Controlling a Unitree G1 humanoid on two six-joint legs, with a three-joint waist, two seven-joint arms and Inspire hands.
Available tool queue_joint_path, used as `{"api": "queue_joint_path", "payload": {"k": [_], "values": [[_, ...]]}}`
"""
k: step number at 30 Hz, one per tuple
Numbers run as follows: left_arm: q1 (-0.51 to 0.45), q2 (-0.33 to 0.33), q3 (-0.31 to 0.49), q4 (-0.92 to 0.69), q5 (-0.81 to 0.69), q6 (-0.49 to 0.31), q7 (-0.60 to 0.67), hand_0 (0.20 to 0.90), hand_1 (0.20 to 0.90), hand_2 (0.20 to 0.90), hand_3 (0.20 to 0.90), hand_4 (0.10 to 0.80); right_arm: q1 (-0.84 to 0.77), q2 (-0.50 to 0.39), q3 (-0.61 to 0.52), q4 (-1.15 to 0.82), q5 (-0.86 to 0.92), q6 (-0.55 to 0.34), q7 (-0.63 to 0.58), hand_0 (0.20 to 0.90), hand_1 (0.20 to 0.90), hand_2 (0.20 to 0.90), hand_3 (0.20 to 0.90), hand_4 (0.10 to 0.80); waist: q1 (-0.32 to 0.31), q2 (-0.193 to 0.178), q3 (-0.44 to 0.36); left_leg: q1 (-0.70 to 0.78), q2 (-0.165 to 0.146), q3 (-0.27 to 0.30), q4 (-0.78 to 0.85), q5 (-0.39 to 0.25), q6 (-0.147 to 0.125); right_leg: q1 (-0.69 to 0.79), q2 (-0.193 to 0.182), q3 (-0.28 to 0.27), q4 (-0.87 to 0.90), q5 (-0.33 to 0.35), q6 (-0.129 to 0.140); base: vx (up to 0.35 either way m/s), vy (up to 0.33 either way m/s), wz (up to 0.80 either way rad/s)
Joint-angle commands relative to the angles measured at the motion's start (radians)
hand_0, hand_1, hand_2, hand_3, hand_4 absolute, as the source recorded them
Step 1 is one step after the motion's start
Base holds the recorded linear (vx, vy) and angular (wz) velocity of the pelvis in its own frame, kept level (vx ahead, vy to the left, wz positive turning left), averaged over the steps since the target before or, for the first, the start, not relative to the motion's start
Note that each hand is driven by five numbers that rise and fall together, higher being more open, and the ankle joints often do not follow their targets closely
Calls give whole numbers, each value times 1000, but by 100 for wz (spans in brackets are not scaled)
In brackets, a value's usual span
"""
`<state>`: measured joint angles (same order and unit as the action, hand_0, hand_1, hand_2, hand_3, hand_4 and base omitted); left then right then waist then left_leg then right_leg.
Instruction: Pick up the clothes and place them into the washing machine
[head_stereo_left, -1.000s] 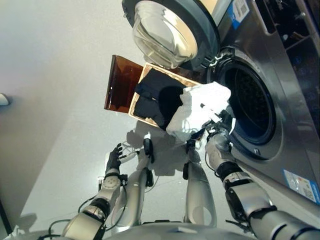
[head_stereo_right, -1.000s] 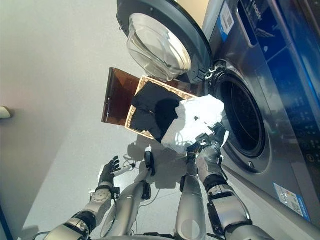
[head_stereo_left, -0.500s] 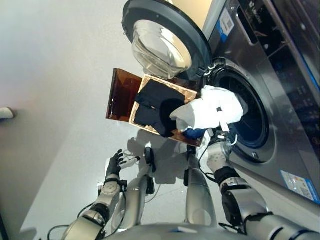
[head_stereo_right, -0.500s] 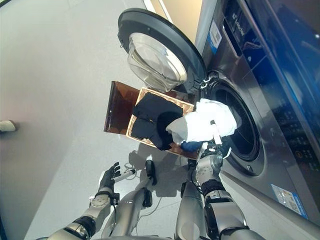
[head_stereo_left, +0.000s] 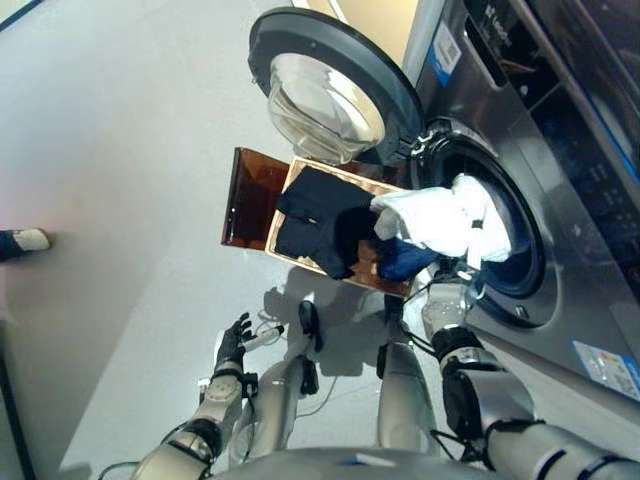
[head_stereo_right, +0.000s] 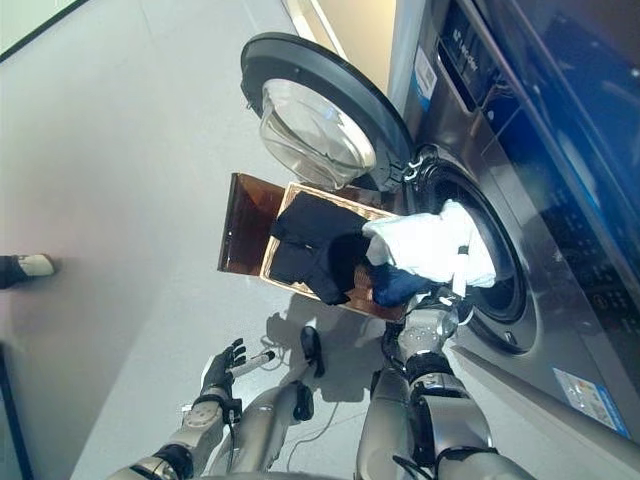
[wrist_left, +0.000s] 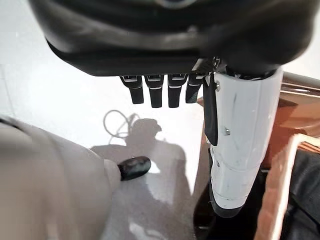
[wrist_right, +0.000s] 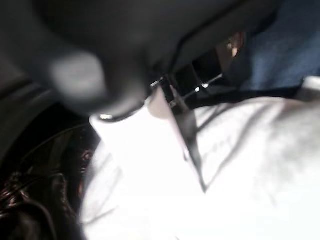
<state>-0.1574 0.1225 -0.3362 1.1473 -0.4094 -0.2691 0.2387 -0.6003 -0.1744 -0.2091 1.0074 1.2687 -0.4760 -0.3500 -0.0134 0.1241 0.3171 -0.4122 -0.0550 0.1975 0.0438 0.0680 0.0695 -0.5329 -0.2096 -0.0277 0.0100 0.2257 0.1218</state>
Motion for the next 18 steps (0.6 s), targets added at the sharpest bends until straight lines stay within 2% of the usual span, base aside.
{"api": "queue_joint_path", "payload": {"k": [1, 8, 18], "values": [[-12, -16, -16, 22, -36, -32, 2, 900, 900, 900, 900, 800, -162, -146, -29, -41, -5, -115, 21, 200, 200, 200, 200, 300, -1, 71, 24, 16, -3, -56, 34, -76, -83, 68, 1, -2, 85, -92, 12, 0, 0, 0], [-9, -19, -41, 11, -60, -34, -19, 900, 900, 900, 900, 800, -275, -249, -70, 40, 51, -127, -1, 200, 200, 200, 200, 300, 17, 102, 33, -14, -7, -51, 31, -75, -87, 35, 3, 7, 91, -100, 11, -4, -1, -1], [-18, -8, -39, 20, -66, -36, -15, 900, 900, 900, 900, 800, -372, -355, -107, 57, 107, -168, -25, 200, 200, 200, 200, 300, 21, 121, 37, -55, -14, -45, 31, -63, -90, -10, -3, 20, 96, -90, 11, -8, 0, 1]]}}
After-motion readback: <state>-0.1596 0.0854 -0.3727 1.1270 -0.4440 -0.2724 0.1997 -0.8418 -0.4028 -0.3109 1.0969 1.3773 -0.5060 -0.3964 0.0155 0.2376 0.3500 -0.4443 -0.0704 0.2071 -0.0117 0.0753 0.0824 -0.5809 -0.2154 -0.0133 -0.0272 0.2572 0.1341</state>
